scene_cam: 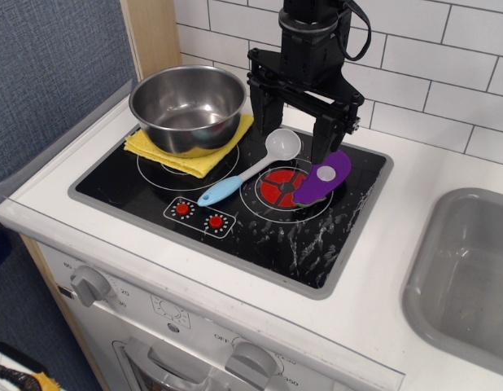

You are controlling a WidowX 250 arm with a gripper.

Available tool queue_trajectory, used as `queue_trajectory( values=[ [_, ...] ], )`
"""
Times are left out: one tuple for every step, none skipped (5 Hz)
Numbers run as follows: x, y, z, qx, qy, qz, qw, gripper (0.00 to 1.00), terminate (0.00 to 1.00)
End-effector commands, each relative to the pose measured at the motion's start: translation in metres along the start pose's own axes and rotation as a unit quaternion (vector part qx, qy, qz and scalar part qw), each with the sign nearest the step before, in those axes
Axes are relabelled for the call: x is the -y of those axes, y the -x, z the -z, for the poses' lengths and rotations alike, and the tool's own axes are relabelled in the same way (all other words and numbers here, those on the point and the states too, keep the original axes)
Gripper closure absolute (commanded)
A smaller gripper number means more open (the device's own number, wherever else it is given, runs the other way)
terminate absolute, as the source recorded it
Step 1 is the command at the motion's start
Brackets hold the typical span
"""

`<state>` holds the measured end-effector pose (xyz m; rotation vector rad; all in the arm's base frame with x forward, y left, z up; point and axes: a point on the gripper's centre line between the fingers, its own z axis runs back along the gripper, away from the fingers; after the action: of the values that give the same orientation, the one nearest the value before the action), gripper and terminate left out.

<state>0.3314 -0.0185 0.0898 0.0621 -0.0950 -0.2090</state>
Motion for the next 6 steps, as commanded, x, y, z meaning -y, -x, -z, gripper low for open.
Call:
queue_trajectory(
  values=[
    [0.0,0.0,0.0,0.0,0.0,0.0,1.0,0.0,0.0],
    [-0.024,-0.003,-0.004,0.002,-0.001,-0.022,0.9998,0.0,0.0],
    [-0.052,-0.008,-0.014,0.012,-0.009,-0.046,0.9989,0.0,0.0],
    [-0.08,-0.009,-0.016,0.017,-0.015,-0.07,0.9973,0.0,0.0],
    [-0.099,-0.011,0.0,0.003,-0.018,-0.082,0.9964,0.0,0.0],
    [-0.104,-0.018,0.024,-0.021,-0.016,-0.08,0.9964,0.0,0.0]
  ],
)
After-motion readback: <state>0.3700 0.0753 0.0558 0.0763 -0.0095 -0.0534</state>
